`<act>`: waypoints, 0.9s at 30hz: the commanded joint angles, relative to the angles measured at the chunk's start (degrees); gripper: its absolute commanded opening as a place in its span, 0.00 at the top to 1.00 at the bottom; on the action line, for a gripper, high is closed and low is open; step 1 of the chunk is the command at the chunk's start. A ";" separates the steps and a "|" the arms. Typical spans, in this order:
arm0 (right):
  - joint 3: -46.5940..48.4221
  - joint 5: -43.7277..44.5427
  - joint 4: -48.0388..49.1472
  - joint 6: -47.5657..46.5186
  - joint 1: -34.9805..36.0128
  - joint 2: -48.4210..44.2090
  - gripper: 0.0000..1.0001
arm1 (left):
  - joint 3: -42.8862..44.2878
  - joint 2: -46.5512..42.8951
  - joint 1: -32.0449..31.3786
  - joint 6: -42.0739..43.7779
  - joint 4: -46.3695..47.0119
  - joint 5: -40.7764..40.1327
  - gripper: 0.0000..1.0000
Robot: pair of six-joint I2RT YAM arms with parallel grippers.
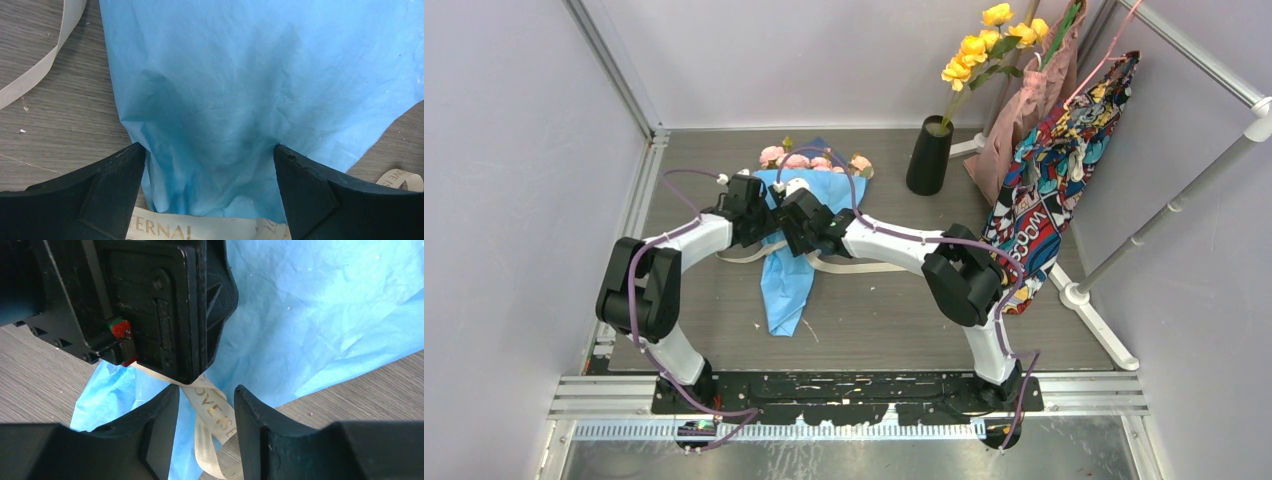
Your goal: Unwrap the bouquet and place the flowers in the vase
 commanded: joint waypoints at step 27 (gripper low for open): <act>-4.79 -0.15 6.50 2.55 -0.90 -10.36 0.99 | 0.22 5.64 1.54 1.11 0.91 0.79 0.00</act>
